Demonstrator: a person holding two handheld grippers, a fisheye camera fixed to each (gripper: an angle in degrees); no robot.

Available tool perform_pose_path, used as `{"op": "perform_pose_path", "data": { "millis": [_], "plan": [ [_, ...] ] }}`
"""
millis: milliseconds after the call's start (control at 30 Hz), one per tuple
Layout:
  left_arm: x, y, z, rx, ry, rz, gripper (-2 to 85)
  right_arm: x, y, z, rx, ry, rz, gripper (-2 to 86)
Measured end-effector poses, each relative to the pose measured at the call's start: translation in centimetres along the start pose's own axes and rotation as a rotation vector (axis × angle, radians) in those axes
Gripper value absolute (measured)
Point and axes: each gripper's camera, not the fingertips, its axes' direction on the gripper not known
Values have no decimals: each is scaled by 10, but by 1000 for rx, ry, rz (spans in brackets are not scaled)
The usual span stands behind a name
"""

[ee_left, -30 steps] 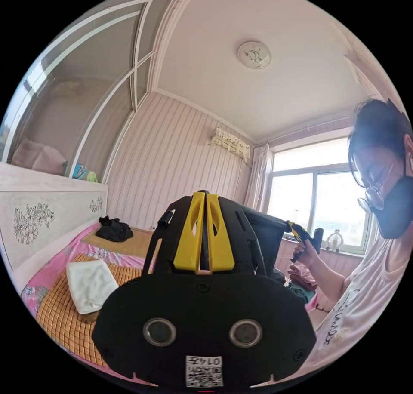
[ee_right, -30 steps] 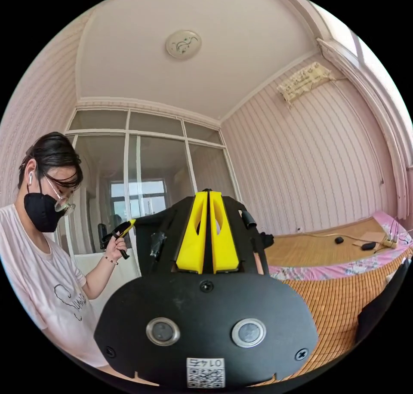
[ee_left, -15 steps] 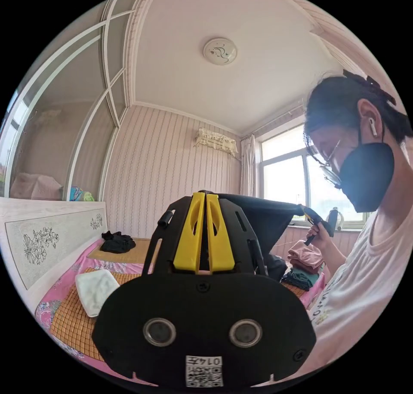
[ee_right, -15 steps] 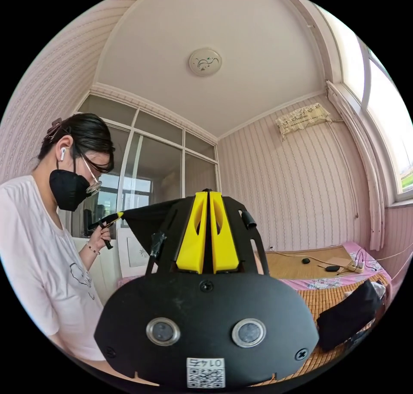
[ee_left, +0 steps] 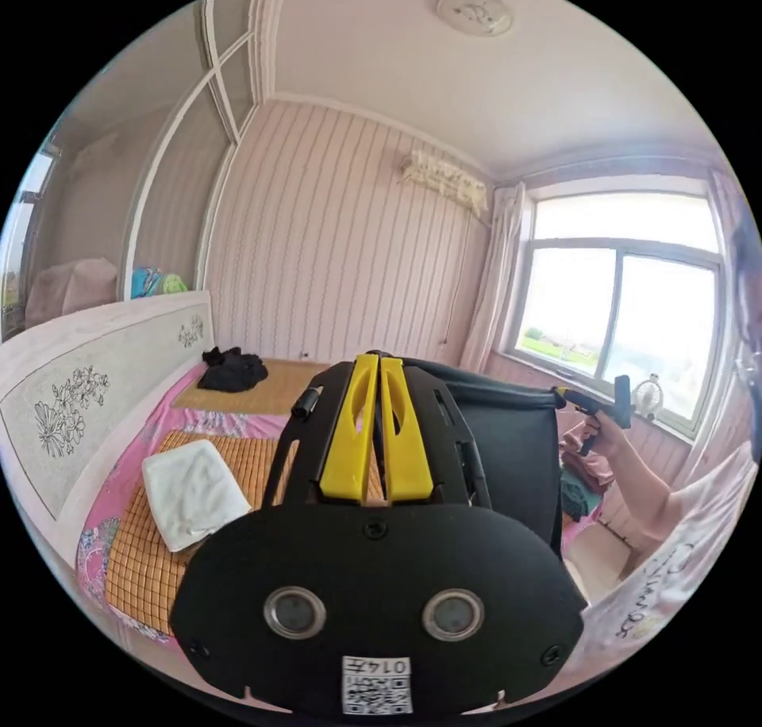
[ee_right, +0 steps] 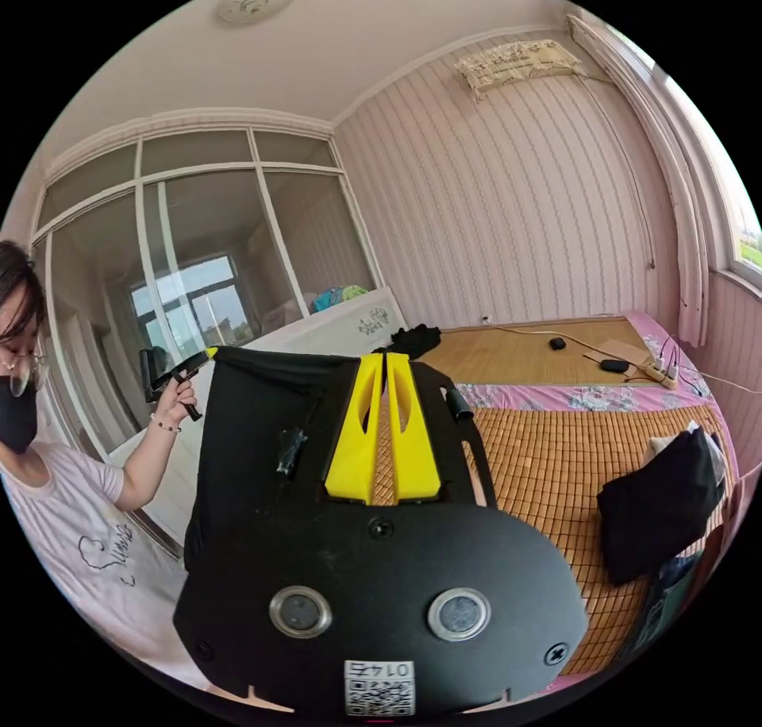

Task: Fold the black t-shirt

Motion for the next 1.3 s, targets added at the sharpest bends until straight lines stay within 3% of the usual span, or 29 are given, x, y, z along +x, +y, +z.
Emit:
{"op": "perform_pose_path", "data": {
  "millis": [133, 300, 467, 567, 733, 833, 1033, 1300],
  "plan": [
    [-19, -31, 69, 27, -17, -63, -10, 26, -57, 41, 91, 7, 94, 2],
    [-16, -63, 66, 212, 89, -69, -10, -10, -111, 14, 395, -11, -92, 3],
    [-19, 1, 92, 116, 81, 14, -10, -3, -59, 30, 329, -25, -139, 3],
    [-35, 77, 130, -60, 75, 9, -10, 21, 12, 59, 179, 8, -76, 3],
    [-76, 243, 235, -531, 51, -109, -10, 82, 155, 145, -239, 126, 201, 3],
    [-91, 322, 274, -710, 28, -162, -10, 103, 208, 190, -444, 193, 298, 3],
    [-112, 420, 313, -958, 17, -194, -10, 109, 255, 248, -728, 216, 348, 4],
    [-134, 467, 321, -1098, 70, -181, -10, 101, 274, 292, -967, 199, 293, 3]
  ]
}}
